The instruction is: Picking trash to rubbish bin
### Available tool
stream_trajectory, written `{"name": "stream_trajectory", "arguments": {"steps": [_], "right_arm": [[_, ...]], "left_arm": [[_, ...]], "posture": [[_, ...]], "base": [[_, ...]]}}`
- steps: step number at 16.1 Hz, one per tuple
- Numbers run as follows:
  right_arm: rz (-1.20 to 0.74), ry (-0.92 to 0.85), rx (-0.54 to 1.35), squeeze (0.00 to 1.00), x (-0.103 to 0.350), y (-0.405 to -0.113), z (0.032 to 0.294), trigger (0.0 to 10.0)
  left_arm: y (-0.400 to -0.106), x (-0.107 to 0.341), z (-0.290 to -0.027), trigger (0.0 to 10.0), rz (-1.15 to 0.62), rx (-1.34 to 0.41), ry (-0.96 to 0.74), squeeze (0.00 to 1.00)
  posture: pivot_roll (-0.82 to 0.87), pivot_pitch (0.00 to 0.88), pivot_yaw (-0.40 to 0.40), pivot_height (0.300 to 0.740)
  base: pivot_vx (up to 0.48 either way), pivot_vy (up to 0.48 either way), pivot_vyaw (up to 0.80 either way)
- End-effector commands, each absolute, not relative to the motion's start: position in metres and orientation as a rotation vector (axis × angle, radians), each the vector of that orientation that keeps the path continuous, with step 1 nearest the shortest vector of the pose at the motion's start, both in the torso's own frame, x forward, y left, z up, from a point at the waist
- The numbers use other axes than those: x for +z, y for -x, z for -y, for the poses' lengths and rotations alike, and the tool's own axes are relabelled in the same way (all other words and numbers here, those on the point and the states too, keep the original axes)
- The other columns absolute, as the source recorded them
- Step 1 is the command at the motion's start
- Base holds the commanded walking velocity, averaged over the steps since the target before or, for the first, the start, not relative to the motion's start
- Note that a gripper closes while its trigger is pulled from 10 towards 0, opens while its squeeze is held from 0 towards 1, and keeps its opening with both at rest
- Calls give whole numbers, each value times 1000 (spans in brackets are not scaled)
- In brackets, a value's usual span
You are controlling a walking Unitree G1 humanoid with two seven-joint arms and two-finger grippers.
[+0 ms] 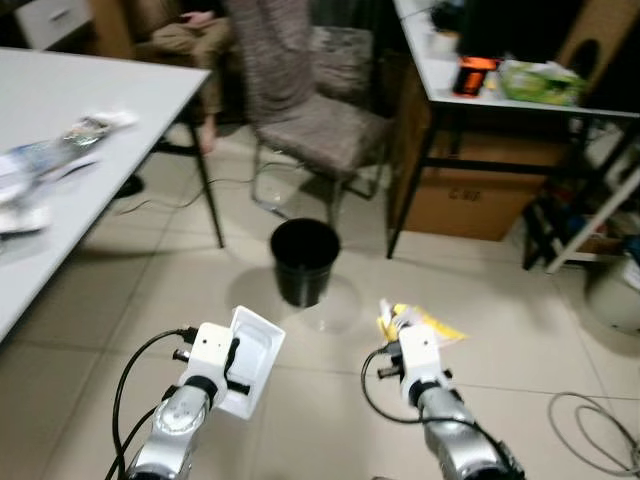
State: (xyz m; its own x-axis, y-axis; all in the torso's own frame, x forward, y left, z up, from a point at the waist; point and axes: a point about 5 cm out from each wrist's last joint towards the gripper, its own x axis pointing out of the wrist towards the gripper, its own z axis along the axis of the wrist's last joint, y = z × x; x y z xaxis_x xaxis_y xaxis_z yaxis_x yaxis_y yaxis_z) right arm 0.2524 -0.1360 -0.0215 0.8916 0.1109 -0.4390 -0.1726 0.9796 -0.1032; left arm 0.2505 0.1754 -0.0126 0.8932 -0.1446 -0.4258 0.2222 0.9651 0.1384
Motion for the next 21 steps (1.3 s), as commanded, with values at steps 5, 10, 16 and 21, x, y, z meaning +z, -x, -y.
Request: {"name": "stream_trajectory", "arguments": {"steps": [5, 10, 16, 21], "right_arm": [[-406, 152, 155, 0, -14, -261, 141, 10000], [-390, 171, 171, 0, -13, -261, 137, 10000], [-380, 141, 147, 0, -12, -262, 137, 10000], [-379, 120, 124, 0, -12, -263, 138, 10000]], "left_arm": [[-256, -10, -171, 10000, -403, -210, -185, 0], [-253, -12, -171, 10000, -408, -226, -200, 0], [-256, -10, -170, 10000, -403, -240, -205, 0], [-259, -9, -169, 10000, -401, -251, -213, 0]], "posture": [[-1, 59, -39, 740], [-1, 63, -33, 740], [0, 64, -25, 740], [-2, 58, -20, 740]], "base": [[395, 0, 0], [407, 0, 480], [407, 0, 0], [412, 0, -91]]}}
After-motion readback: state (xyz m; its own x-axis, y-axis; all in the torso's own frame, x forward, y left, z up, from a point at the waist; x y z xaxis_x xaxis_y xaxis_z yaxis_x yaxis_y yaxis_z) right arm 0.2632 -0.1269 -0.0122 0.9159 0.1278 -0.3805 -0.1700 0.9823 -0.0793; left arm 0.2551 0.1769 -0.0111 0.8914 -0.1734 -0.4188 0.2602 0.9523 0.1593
